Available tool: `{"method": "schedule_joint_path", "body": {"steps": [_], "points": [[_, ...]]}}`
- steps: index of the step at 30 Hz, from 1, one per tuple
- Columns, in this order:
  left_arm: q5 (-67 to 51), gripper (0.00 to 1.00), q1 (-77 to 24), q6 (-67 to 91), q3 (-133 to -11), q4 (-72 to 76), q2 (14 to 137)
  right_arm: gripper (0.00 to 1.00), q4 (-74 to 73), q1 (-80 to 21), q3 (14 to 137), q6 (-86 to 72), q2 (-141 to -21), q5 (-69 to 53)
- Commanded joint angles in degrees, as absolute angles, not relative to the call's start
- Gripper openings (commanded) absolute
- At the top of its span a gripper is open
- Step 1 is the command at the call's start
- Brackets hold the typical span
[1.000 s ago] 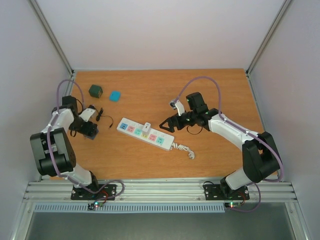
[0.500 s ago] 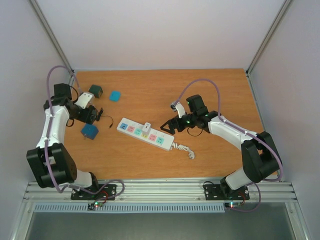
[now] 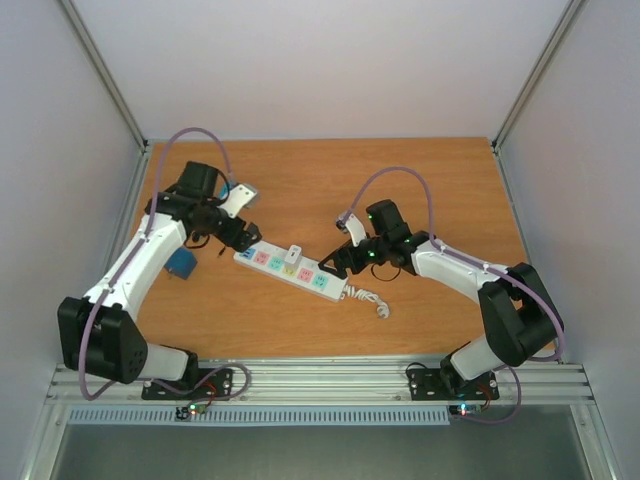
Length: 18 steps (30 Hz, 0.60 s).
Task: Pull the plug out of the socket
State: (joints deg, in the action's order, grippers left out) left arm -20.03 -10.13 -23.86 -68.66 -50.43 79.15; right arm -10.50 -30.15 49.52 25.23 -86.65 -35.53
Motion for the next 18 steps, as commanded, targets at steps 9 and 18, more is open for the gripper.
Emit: {"method": "schedule_joint_path", "body": {"steps": [9,18], "points": [[-15.12,0.90,-25.49,-15.25,-65.25,-42.65,85.10,0.91,-7.48,-30.69,47.97,27.64,-85.33,-32.58],[-11.74,0.86,-31.86,-13.32,-63.48,-38.20,90.19,0.91,-5.71,-30.74,46.16,28.23,-83.81,-31.64]]}}
